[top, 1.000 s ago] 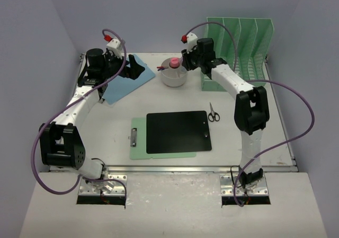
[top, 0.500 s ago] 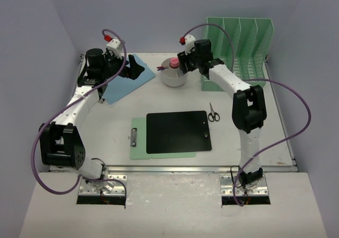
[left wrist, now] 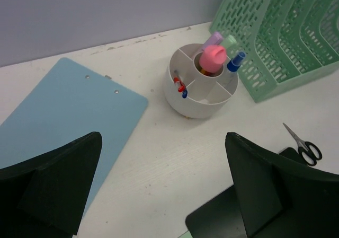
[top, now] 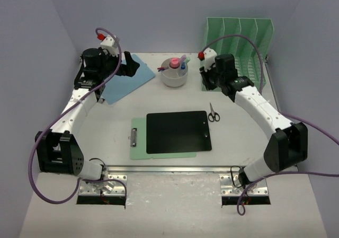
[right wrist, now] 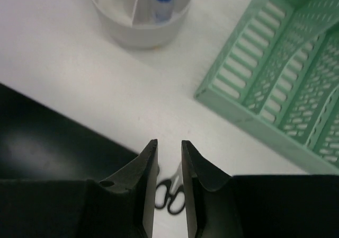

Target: Organize the desk

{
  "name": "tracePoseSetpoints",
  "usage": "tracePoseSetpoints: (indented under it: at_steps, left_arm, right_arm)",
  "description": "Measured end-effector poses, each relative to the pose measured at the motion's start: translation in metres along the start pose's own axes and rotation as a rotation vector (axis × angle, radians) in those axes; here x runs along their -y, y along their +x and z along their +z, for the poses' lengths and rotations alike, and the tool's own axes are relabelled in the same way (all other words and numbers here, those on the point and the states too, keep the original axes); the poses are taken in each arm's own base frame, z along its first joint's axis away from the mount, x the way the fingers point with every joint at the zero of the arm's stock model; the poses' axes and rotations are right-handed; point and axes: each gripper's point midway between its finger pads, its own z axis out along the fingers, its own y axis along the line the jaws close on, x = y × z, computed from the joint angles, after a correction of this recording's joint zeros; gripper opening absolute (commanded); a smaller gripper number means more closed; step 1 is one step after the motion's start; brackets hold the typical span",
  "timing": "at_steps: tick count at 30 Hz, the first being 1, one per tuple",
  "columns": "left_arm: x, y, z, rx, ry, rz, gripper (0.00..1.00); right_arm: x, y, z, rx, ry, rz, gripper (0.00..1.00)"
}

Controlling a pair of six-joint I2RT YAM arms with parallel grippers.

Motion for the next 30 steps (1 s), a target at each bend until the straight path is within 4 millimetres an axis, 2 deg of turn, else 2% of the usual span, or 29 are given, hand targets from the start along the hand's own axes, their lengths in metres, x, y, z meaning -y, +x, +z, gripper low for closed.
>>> tracePoseSetpoints:
  at_steps: [2,7,9,10,14,21,30]
  left_arm:
    - [-0.008,-0.003,-0.004,0.005,-0.061,-0.025,1.00]
    - [-0.025,0.000,-0.011,-0.004,-0.187,-0.080,1.00]
    - [-0.030,0.002,-0.013,-0.009,-0.220,-0.095,1.00]
    - [-0.031,0.003,-0.014,-0.008,-0.232,-0.102,1.00]
    - [-0.031,0.008,-0.025,-0.012,-0.258,-0.113,1.00]
    - [-0.026,0.015,-0.035,-0.019,-0.259,-0.115,1.00]
    - [-0.025,0.020,-0.034,-0.029,-0.249,-0.118,1.00]
  right_arm:
    - [-0.001,0.035,-0.012,-0.071,0.014,0.000,0.26]
    - [-0.014,0.155,-0.028,-0.373,0.025,0.065,0.32]
    - [-0.020,0.188,-0.038,-0.468,0.035,0.107,0.33]
    - [-0.021,0.198,-0.041,-0.498,0.043,0.123,0.32]
    - [-0.021,0.215,-0.045,-0.544,0.085,0.178,0.24]
    - [-0.018,0.234,-0.028,-0.605,0.111,0.268,0.23]
    - [-0.003,0.233,-0.006,-0.589,0.122,0.311,0.22]
